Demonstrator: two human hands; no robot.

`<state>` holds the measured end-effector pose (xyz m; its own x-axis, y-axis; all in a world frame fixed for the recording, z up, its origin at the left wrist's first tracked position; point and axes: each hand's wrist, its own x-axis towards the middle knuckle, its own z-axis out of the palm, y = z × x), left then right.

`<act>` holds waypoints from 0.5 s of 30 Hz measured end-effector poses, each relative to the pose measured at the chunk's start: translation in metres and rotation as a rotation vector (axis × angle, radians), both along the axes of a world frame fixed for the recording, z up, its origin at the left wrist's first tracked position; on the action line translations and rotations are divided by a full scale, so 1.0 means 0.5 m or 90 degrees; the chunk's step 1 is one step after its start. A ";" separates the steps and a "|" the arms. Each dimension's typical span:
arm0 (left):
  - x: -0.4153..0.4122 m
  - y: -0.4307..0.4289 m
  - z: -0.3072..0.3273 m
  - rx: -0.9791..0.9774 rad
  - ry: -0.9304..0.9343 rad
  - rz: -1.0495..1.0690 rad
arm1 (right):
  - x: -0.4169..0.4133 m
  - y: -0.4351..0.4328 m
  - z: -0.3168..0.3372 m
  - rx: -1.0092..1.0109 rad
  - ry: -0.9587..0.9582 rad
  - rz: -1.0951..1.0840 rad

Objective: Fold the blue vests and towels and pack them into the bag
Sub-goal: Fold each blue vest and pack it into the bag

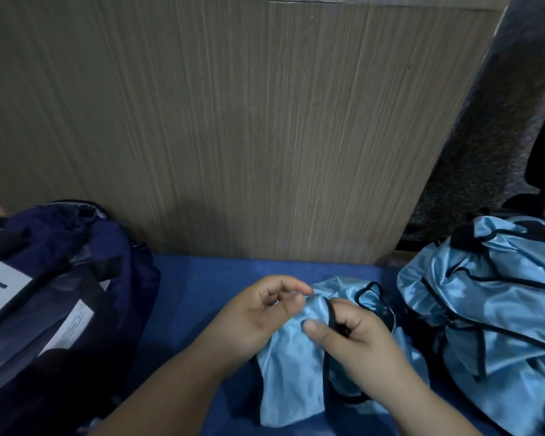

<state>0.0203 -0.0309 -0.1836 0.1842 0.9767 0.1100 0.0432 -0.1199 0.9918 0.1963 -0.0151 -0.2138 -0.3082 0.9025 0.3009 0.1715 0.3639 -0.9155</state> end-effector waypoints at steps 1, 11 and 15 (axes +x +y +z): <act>-0.003 0.001 0.001 -0.010 0.010 -0.009 | 0.000 0.002 0.000 0.007 0.029 -0.023; -0.048 0.017 0.011 -0.081 -0.055 0.063 | 0.038 0.020 0.007 -0.045 0.167 -0.166; -0.050 0.023 0.006 -0.064 -0.129 0.096 | 0.035 0.014 0.014 -0.070 0.192 -0.158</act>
